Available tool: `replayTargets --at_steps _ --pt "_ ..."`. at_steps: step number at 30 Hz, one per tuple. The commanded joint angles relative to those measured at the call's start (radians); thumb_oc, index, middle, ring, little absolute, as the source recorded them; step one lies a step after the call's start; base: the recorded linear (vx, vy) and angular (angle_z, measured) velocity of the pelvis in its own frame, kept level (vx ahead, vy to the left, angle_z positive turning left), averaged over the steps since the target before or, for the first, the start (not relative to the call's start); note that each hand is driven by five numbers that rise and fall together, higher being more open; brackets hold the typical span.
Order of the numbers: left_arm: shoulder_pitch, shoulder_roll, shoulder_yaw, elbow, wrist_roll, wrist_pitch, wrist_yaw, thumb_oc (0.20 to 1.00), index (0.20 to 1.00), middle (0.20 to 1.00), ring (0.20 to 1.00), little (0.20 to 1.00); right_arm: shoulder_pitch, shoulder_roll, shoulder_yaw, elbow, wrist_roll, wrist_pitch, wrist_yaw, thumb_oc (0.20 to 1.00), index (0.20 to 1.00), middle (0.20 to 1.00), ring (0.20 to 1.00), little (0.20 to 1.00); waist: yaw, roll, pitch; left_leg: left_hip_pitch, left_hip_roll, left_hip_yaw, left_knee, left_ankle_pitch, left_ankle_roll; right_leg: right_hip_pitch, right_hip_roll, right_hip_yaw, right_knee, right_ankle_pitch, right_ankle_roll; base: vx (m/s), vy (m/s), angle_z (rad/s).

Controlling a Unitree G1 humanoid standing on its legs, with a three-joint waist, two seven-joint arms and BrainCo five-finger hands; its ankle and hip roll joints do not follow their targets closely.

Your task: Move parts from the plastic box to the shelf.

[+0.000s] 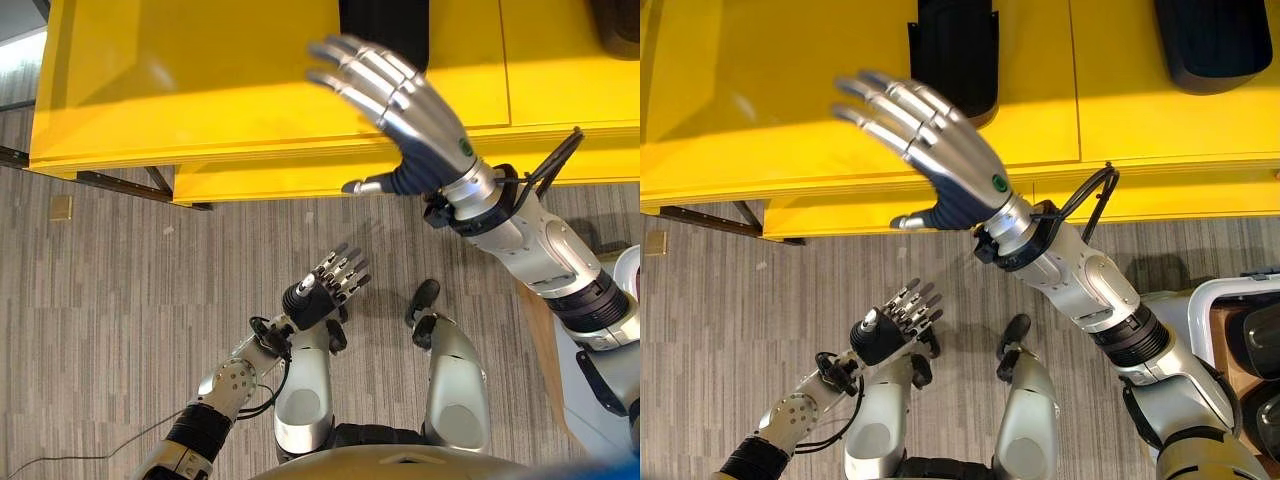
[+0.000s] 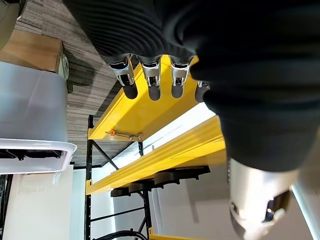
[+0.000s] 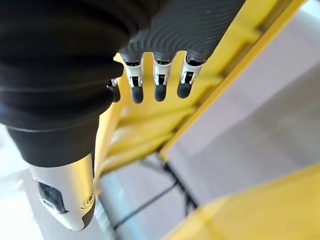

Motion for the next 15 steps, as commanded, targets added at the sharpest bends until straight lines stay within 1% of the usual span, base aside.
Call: replayTargets --at_steps 1,3,5,6,8,9,11,13,14,15 --pt "0.054 0.017 -0.04 -0.047 -0.016 -0.031 -0.075 1.0 1.0 1.0 1.0 1.0 -0.036 -0.052 0.044 -0.023 0.035 0.067 0.127 1.0 1.0 1.0 1.0 1.0 0.018 -0.024 -0.033 0.029 0.081 -0.024 0.051 -0.066 -0.076 0.042 -0.07 0.002 0.016 -0.024 0.134 -0.03 -0.037 -0.03" --pt "0.064 0.022 -0.033 -0.039 -0.006 -0.031 -0.092 1.0 1.0 1.0 1.0 1.0 -0.044 -0.084 0.085 0.012 0.04 0.125 0.138 1.0 1.0 1.0 1.0 1.0 0.021 -0.027 -0.033 0.033 0.08 -0.022 0.048 -0.065 -0.074 0.048 -0.068 0.001 0.008 -0.021 0.134 -0.01 -0.015 -0.01" --pt "0.069 0.028 -0.032 -0.035 -0.009 -0.038 -0.097 1.0 1.0 1.0 1.0 1.0 -0.046 -0.108 0.113 0.033 0.05 0.148 0.136 1.0 1.0 1.0 1.0 1.0 0.021 -0.031 -0.033 0.032 0.083 -0.023 0.047 -0.062 -0.075 0.048 -0.068 0.0 0.009 -0.022 0.136 0.0 0.0 0.0" --pt "0.069 0.03 -0.031 -0.037 -0.009 -0.037 -0.093 1.0 1.0 1.0 1.0 1.0 -0.048 -0.117 0.129 0.04 0.062 0.161 0.172 1.0 1.0 1.0 1.0 1.0 0.022 -0.035 -0.033 0.033 0.083 -0.022 0.047 -0.061 -0.074 0.05 -0.067 0.0 0.01 -0.023 0.136 0.0 0.0 0.0" --pt "0.068 0.032 -0.03 -0.042 -0.007 -0.037 -0.087 1.0 1.0 1.0 1.0 1.0 -0.051 -0.126 0.149 0.052 0.052 0.152 0.213 1.0 1.0 1.0 1.0 1.0 0.023 -0.039 -0.033 0.03 0.084 -0.023 0.047 -0.06 -0.075 0.048 -0.066 0.0 0.012 -0.025 0.136 0.0 0.0 0.0" --pt "0.069 0.034 -0.029 -0.043 -0.004 -0.037 -0.087 1.0 1.0 1.0 1.0 1.0 -0.05 -0.134 0.164 0.06 0.028 0.15 0.214 1.0 1.0 1.0 1.0 1.0 0.025 -0.041 -0.033 0.031 0.084 -0.025 0.046 -0.059 -0.075 0.05 -0.065 -0.002 0.013 -0.025 0.136 0.0 -0.031 -0.01" --pt "0.076 0.038 -0.026 -0.045 0.001 -0.034 -0.088 1.0 1.0 1.0 1.0 1.0 -0.062 -0.154 0.195 0.112 0.019 0.179 0.191 1.0 1.0 1.0 1.0 1.0 0.033 -0.046 -0.033 0.034 0.085 -0.029 0.043 -0.057 -0.075 0.057 -0.064 -0.007 0.011 -0.026 0.133 0.01 -0.045 0.01" --pt "0.074 0.036 -0.023 -0.044 0.009 -0.028 -0.084 1.0 1.0 1.0 1.0 1.0 -0.072 -0.156 0.21 0.157 0.029 0.178 0.148 1.0 1.0 1.0 1.0 1.0 0.038 -0.047 -0.033 0.035 0.082 -0.034 0.039 -0.054 -0.074 0.061 -0.062 -0.008 0.007 -0.024 0.132 0.02 -0.029 0.03" --pt "0.072 0.037 -0.022 -0.048 0.007 -0.023 -0.078 1.0 1.0 1.0 1.0 1.0 -0.074 -0.149 0.198 0.168 0.029 0.177 0.096 1.0 1.0 1.0 1.0 1.0 0.038 -0.046 -0.033 0.034 0.083 -0.038 0.041 -0.053 -0.075 0.062 -0.062 -0.009 0.008 -0.024 0.132 0.02 -0.01 0.06" --pt "0.071 0.037 -0.022 -0.05 0.005 -0.021 -0.075 1.0 1.0 1.0 1.0 1.0 -0.073 -0.146 0.193 0.168 0.025 0.178 0.094 1.0 1.0 1.0 1.0 1.0 0.038 -0.046 -0.033 0.033 0.083 -0.038 0.041 -0.053 -0.074 0.062 -0.062 -0.008 0.008 -0.025 0.131 0.02 -0.004 0.05"
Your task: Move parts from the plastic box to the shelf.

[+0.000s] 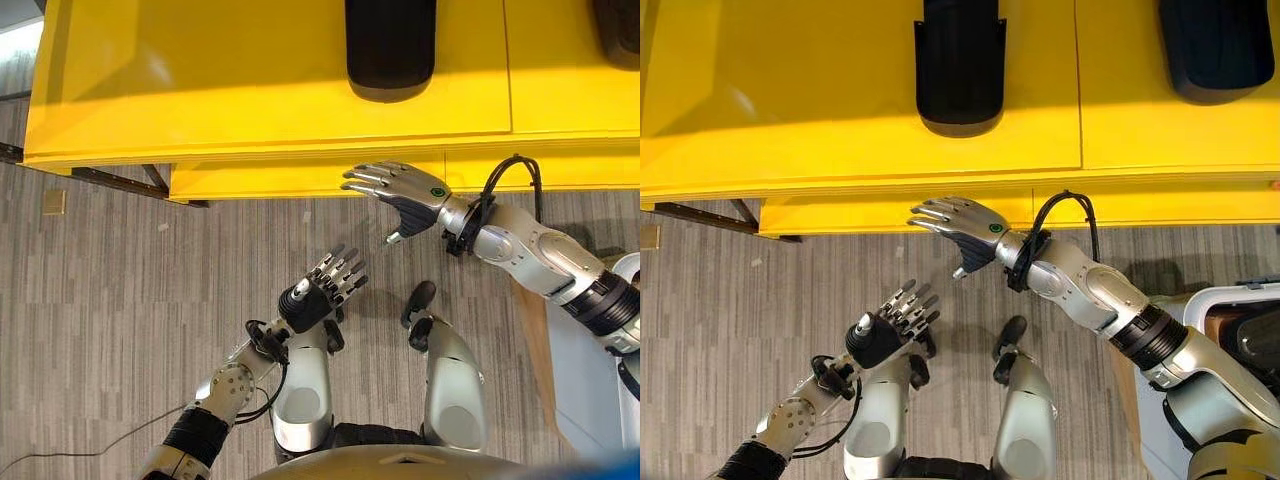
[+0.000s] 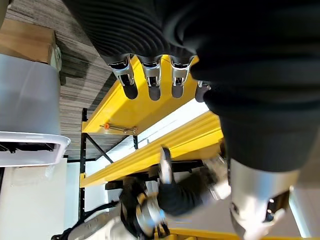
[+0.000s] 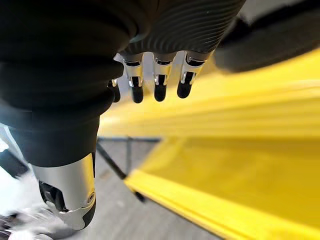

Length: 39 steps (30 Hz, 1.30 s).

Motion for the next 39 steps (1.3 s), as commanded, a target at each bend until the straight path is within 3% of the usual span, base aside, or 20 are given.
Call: replayTargets --at_steps 1,8,11,15,20,26,31,39 --pt "0.051 0.029 -0.026 -0.055 -0.001 0.005 -0.025 1.0 1.0 1.0 1.0 1.0 -0.059 0.03 -0.05 -0.094 0.017 -0.016 -0.104 1.0 1.0 1.0 1.0 1.0 0.013 -0.024 -0.033 0.017 0.075 -0.035 0.056 -0.057 -0.07 0.031 -0.08 0.003 0.04 -0.032 0.13 0.0 0.0 0.0" --pt "0.032 0.006 -0.027 -0.058 0.005 0.017 -0.002 1.0 1.0 1.0 1.0 1.0 -0.045 0.082 -0.107 -0.079 -0.039 0.064 -0.185 1.0 1.0 1.0 1.0 1.0 0.009 -0.022 -0.033 0.006 0.073 -0.041 0.065 -0.061 -0.067 0.018 -0.081 0.014 0.052 -0.035 0.13 0.0 0.0 0.0" --pt "0.022 -0.001 -0.025 -0.042 0.009 0.023 0.001 1.0 1.0 1.0 1.0 1.0 -0.062 0.11 -0.131 -0.054 -0.04 0.023 -0.229 1.0 1.0 1.0 1.0 1.0 0.01 -0.015 -0.033 0.001 0.071 -0.045 0.068 -0.062 -0.067 0.013 -0.081 0.016 0.057 -0.038 0.128 0.0 0.0 0.0" --pt "0.015 -0.004 -0.021 -0.038 0.01 0.035 0.001 1.0 1.0 1.0 1.0 1.0 -0.083 0.12 -0.132 -0.034 -0.078 0.068 -0.201 1.0 1.0 1.0 1.0 1.0 0.015 -0.009 -0.033 -0.005 0.07 -0.048 0.076 -0.067 -0.064 0.004 -0.089 0.015 0.073 -0.044 0.127 0.01 0.008 0.0" --pt "0.013 -0.005 -0.011 -0.028 0.023 0.042 0.008 1.0 1.0 1.0 1.0 1.0 -0.095 0.11 -0.126 -0.002 -0.095 0.074 -0.191 1.0 1.0 1.0 1.0 1.0 0.024 -0.015 -0.033 -0.003 0.073 -0.05 0.082 -0.068 -0.064 0.007 -0.094 0.007 0.088 -0.051 0.123 0.04 0.01 0.01" --pt "0.015 0.005 0.012 -0.043 0.036 0.064 0.024 1.0 1.0 1.0 1.0 1.0 -0.162 0.061 -0.049 0.028 -0.137 0.164 0.021 1.0 1.0 1.0 1.0 1.0 0.049 -0.046 -0.033 -0.006 0.082 -0.053 0.086 -0.062 -0.07 0.01 -0.099 -0.013 0.109 -0.062 0.121 0.03 -0.015 0.09" --pt "0.017 0.01 0.023 -0.048 0.049 0.079 0.035 1.0 1.0 1.0 1.0 1.0 -0.192 0.046 -0.014 0.073 -0.14 0.224 0.056 1.0 1.0 1.0 1.0 1.0 0.061 -0.057 -0.033 -0.01 0.087 -0.058 0.086 -0.057 -0.072 0.01 -0.1 -0.021 0.114 -0.063 0.119 0.0 -0.026 0.04" --pt "0.022 0.018 0.029 -0.107 0.042 0.103 0.087 1.0 1.0 1.0 1.0 1.0 -0.201 0.06 -0.02 0.148 -0.158 0.319 0.002 1.0 1.0 1.0 1.0 1.0 0.07 -0.059 -0.033 -0.008 0.086 -0.063 0.083 -0.053 -0.072 0.018 -0.101 -0.028 0.111 -0.061 0.121 0.0 -0.014 0.04"
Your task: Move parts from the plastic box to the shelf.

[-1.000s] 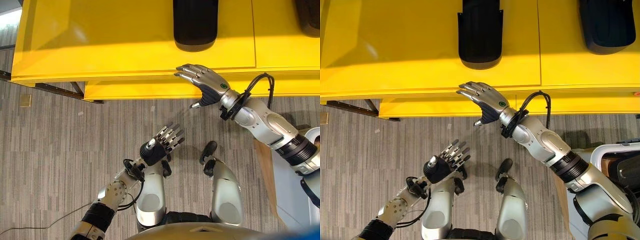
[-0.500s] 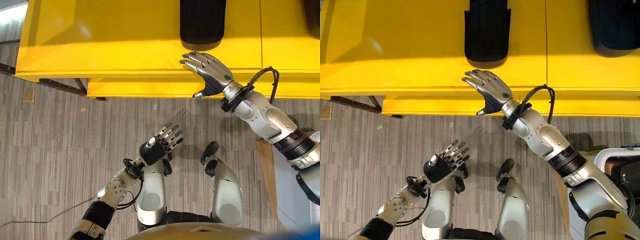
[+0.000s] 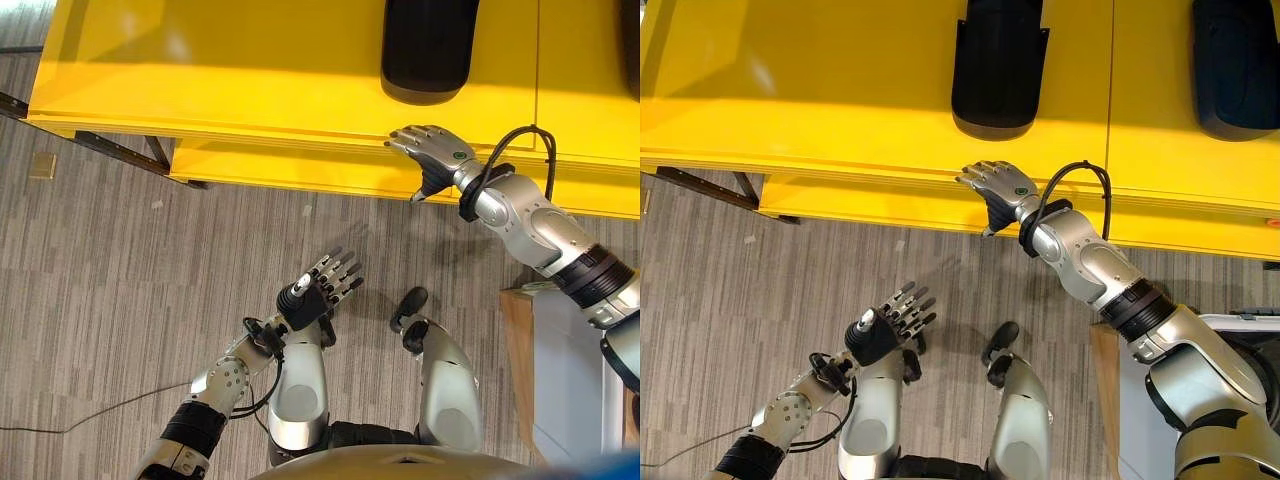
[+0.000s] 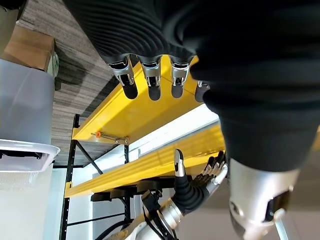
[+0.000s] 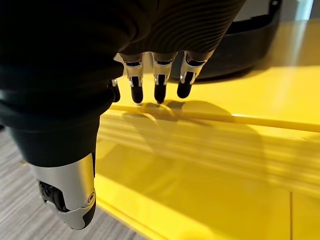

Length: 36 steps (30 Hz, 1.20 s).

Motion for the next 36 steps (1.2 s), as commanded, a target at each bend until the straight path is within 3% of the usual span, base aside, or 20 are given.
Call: replayTargets --at_steps 1,9,16,29,36 --pt "0.047 0.018 -0.019 -0.121 -0.003 0.011 0.007 1.0 1.0 1.0 1.0 1.0 -0.08 -0.002 -0.006 0.008 -0.031 0.046 -0.057 1.0 1.0 1.0 1.0 1.0 0.019 -0.008 -0.037 0.028 0.083 -0.02 0.04 -0.038 -0.073 0.018 -0.08 0.009 0.071 -0.04 0.119 0.0 0.0 0.0" --pt "0.037 0.008 -0.018 -0.134 -0.01 0.023 0.03 1.0 1.0 1.0 1.0 1.0 -0.08 0.039 -0.052 0.068 -0.023 0.114 -0.125 1.0 1.0 1.0 1.0 1.0 0.019 -0.002 -0.037 0.036 0.079 -0.025 0.042 -0.04 -0.07 0.031 -0.08 0.012 0.069 -0.041 0.119 0.0 0.0 0.0" --pt "0.023 0.002 -0.023 -0.124 -0.01 0.027 0.036 1.0 1.0 1.0 1.0 1.0 -0.105 0.067 -0.076 0.104 -0.025 0.153 -0.119 1.0 1.0 1.0 1.0 1.0 0.02 0.001 -0.037 0.051 0.073 -0.023 0.03 -0.039 -0.07 0.042 -0.078 0.014 0.06 -0.037 0.121 0.0 0.0 0.0" --pt "0.022 -0.01 -0.012 -0.097 0.004 0.018 0.026 1.0 1.0 1.0 1.0 1.0 -0.113 0.094 -0.08 0.083 -0.005 0.154 -0.069 1.0 1.0 1.0 1.0 1.0 0.019 0.007 -0.04 0.084 0.07 -0.019 0.025 -0.041 -0.067 0.074 -0.081 0.009 0.055 -0.04 0.121 0.0 0.0 0.0" --pt "0.013 -0.026 -0.02 -0.049 0.022 0.011 -0.003 1.0 1.0 1.0 1.0 1.0 -0.128 0.119 -0.08 0.085 0.035 0.186 -0.085 1.0 1.0 1.0 1.0 1.0 0.018 0.005 -0.048 0.094 0.07 -0.017 0.021 -0.041 -0.066 0.081 -0.079 0.009 0.053 -0.04 0.12 0.0 0.0 0.0"
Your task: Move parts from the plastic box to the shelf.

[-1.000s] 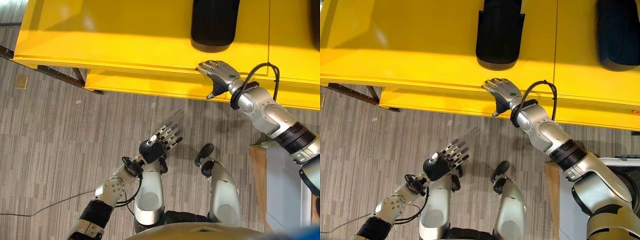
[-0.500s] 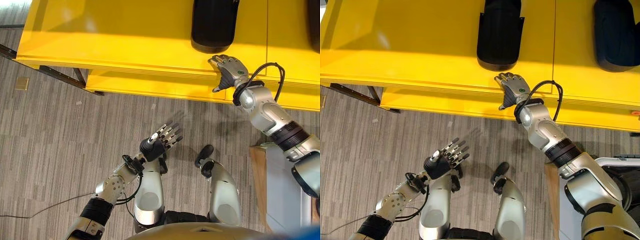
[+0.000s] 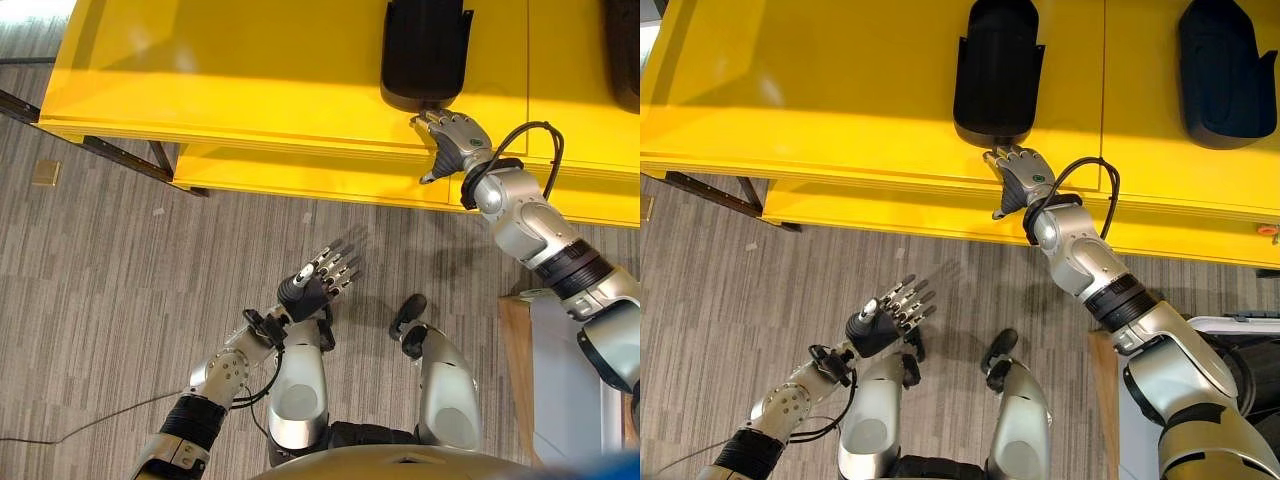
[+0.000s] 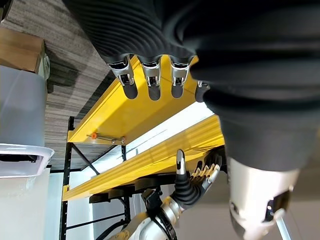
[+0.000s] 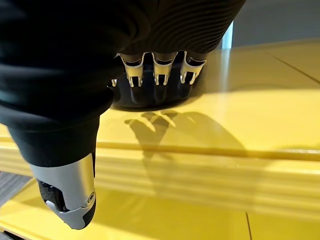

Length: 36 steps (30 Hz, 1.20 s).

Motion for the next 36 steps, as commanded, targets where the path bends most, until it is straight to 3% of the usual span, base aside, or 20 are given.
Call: replayTargets --at_steps 1,10,29,33,36 --pt "0.039 -0.021 -0.049 -0.04 0.019 -0.017 -0.057 1.0 1.0 1.0 1.0 1.0 -0.093 0.02 -0.019 -0.035 0.044 0.031 -0.041 1.0 1.0 1.0 1.0 1.0 0.017 0.002 -0.047 0.054 0.069 -0.015 0.011 -0.036 -0.068 0.037 -0.076 0.01 0.056 -0.038 0.12 0.0 0.0 0.0" --pt "0.032 -0.031 -0.05 -0.026 0.009 -0.024 -0.045 1.0 1.0 1.0 1.0 1.0 -0.093 0.058 -0.065 -0.037 0.108 0.058 -0.118 1.0 1.0 1.0 1.0 1.0 0.011 0.003 -0.056 0.065 0.069 -0.013 0.01 -0.038 -0.067 0.049 -0.07 0.016 0.044 -0.037 0.118 0.0 0.0 0.0" --pt "0.018 -0.015 -0.06 -0.062 -0.023 -0.006 0.01 1.0 1.0 1.0 1.0 1.0 -0.129 0.07 -0.106 0.012 0.103 0.103 -0.162 1.0 1.0 1.0 1.0 1.0 0.018 0.016 -0.057 0.066 0.06 -0.018 0.007 -0.041 -0.063 0.048 -0.073 0.016 0.055 -0.042 0.119 0.0 0.0 0.0" --pt "0.018 -0.008 -0.061 -0.077 -0.027 0.002 0.016 1.0 1.0 1.0 1.0 1.0 -0.14 0.064 -0.104 0.018 0.108 0.091 -0.176 1.0 1.0 1.0 1.0 1.0 0.021 0.018 -0.056 0.064 0.06 -0.02 0.006 -0.039 -0.065 0.048 -0.072 0.014 0.053 -0.041 0.117 0.0 0.0 0.0" --pt "0.018 -0.009 -0.067 -0.089 -0.041 0.0 0.025 1.0 1.0 1.0 1.0 1.0 -0.145 0.064 -0.101 0.011 0.103 0.01 -0.245 1.0 1.0 1.0 1.0 1.0 0.02 0.022 -0.056 0.063 0.06 -0.023 0.009 -0.04 -0.064 0.05 -0.07 0.017 0.054 -0.043 0.115 0.0 0.01 0.0"
